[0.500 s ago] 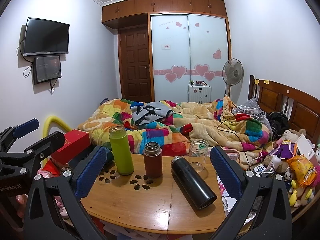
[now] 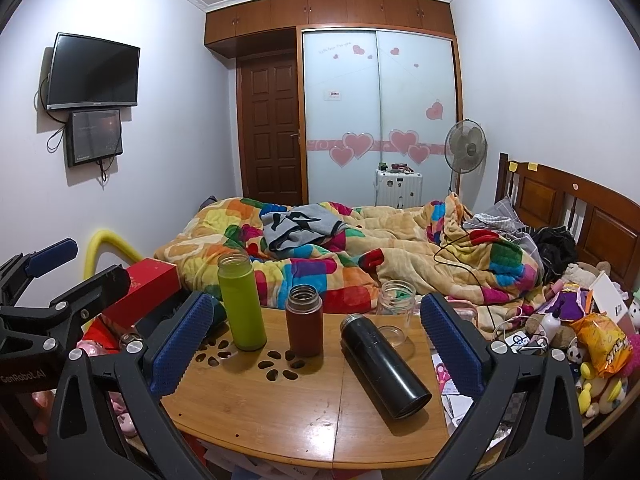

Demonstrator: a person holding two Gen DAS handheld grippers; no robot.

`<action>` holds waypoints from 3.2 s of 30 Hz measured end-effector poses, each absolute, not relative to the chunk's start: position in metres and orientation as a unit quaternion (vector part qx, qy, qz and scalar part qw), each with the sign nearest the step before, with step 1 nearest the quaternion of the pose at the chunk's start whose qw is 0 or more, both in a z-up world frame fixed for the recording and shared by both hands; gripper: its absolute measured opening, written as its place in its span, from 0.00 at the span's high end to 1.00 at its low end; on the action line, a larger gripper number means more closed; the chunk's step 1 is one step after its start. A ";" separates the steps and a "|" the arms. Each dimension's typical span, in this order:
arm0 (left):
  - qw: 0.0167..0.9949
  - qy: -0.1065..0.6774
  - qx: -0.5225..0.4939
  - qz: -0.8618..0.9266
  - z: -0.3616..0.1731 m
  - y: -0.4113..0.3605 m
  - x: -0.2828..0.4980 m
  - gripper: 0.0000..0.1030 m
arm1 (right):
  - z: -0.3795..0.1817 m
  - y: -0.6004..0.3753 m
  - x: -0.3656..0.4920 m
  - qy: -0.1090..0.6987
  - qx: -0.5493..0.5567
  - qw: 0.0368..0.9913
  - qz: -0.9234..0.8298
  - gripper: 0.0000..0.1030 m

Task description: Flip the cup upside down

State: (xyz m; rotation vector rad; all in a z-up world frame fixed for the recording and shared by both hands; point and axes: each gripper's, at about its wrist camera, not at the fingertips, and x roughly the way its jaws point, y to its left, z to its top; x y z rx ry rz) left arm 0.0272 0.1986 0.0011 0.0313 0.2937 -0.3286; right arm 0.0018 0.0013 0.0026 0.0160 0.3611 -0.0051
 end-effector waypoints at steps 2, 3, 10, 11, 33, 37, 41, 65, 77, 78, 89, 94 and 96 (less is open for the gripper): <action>0.976 0.146 0.015 -0.164 0.001 0.199 0.027 0.00 | 0.003 0.001 0.002 0.180 0.008 0.984 -0.002 0.00; 0.976 0.146 0.015 -0.164 0.001 0.199 0.027 0.00 | 0.003 0.001 0.002 0.179 0.008 0.984 -0.002 0.00; 0.976 0.146 0.015 -0.163 0.000 0.201 0.027 0.00 | 0.003 0.003 0.002 0.179 0.008 0.984 -0.003 0.00; 0.976 0.146 0.015 -0.163 0.000 0.201 0.027 0.00 | 0.003 0.003 0.002 0.180 0.008 0.984 -0.003 0.00; 0.953 0.243 0.000 -0.179 -0.054 0.194 0.122 0.00 | -0.015 -0.008 0.028 0.200 0.020 0.980 -0.002 0.00; 0.948 0.271 -0.003 -0.166 -0.080 0.185 0.170 0.06 | -0.030 -0.018 0.044 0.220 0.025 0.975 -0.004 0.00; 0.945 0.295 0.000 -0.143 -0.107 0.176 0.220 0.11 | -0.045 -0.029 0.060 0.240 0.028 0.970 -0.006 0.00; 0.929 0.323 0.037 -0.178 -0.135 0.152 0.234 0.40 | -0.107 -0.042 0.103 0.302 0.040 0.952 0.027 0.00; 0.877 0.367 0.036 -0.308 -0.126 0.124 0.156 0.40 | -0.148 -0.012 0.076 0.328 0.007 0.936 0.125 0.00; 0.872 0.371 0.032 -0.316 -0.125 0.123 0.154 0.40 | -0.155 -0.010 0.076 0.331 0.003 0.935 0.129 0.00; 0.840 0.404 -0.009 -0.363 -0.123 0.128 0.153 0.40 | -0.184 0.004 0.095 0.336 0.009 0.919 0.208 0.05; 0.827 0.419 -0.056 -0.369 -0.128 0.147 0.167 0.39 | -0.192 0.015 0.102 0.346 0.009 0.907 0.241 0.32; 0.822 0.425 -0.075 -0.371 -0.131 0.154 0.174 0.39 | -0.194 0.019 0.102 0.343 -0.007 0.908 0.241 0.33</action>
